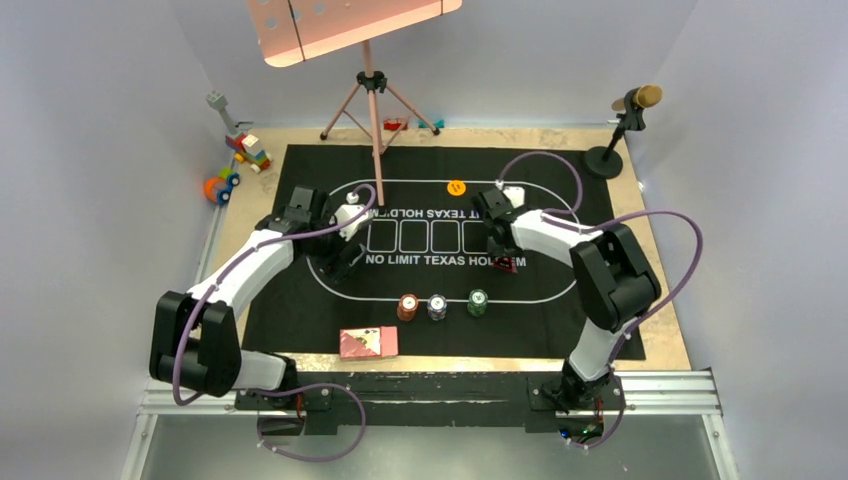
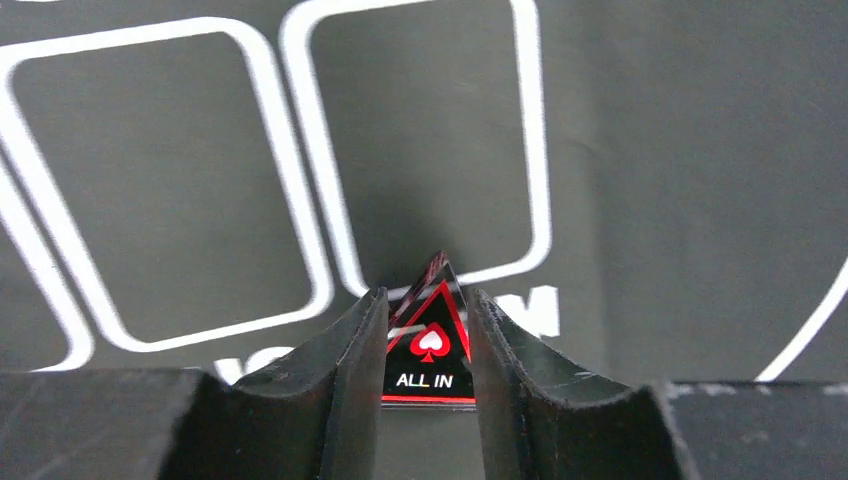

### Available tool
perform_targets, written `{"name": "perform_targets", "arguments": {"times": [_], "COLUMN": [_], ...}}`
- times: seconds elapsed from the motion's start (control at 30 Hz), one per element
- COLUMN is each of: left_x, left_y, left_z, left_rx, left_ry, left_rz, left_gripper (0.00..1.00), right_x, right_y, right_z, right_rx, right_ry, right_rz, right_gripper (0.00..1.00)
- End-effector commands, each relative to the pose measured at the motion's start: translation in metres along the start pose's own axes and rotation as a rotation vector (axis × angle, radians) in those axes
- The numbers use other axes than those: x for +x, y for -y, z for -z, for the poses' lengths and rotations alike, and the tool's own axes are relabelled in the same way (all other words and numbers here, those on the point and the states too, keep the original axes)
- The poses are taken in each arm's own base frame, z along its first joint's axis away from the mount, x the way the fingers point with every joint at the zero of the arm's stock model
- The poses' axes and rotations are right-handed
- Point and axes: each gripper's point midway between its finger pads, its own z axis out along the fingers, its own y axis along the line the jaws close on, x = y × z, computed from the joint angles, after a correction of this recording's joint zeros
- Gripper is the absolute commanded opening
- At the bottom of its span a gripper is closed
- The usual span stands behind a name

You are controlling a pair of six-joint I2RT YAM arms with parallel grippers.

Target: Distribute texas hold em gaming equipment

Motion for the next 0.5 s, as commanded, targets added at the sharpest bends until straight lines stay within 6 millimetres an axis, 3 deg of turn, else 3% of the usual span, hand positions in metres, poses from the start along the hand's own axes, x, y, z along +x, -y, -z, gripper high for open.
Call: {"name": "perform_targets", "arguments": {"times": [0.0, 0.13, 0.3, 0.4, 0.47], "left_x": [-0.013, -0.014, -0.015, -0.016, -0.018], "left_y": [-0.007, -0.009, -0.008, -0.006, -0.007], "left_z": [0.012, 0.014, 0.016, 0.016, 0.016], "left_rx": [-0.033, -0.037, -0.034, -0.025, -0.027], "left_ry": [0.044, 0.045, 0.052, 0.056, 0.061], "left_rz": [-0.045, -0.048, -0.044, -0.045, -0.043], "left_gripper": [1.0, 1.0, 1.0, 1.0, 1.0], "right_x": [0.02, 0.024, 0.004, -0.014, -0.016], "right_y": [0.053, 0.065, 0.067, 0.05, 0.03], "right_z": [0.009, 0.016, 0.033, 0.047, 0.053], "right_rx": [0.125, 0.145, 0.128, 0.044, -0.038], "right_ry": [-0.081, -0.09, -0.025, 0.042, 0.048], "right_rz": [-0.074, -0.084, -0.105, -0.101, -0.084], "right_gripper": [0.38, 0.41, 0.53, 0.6, 0.62]}}
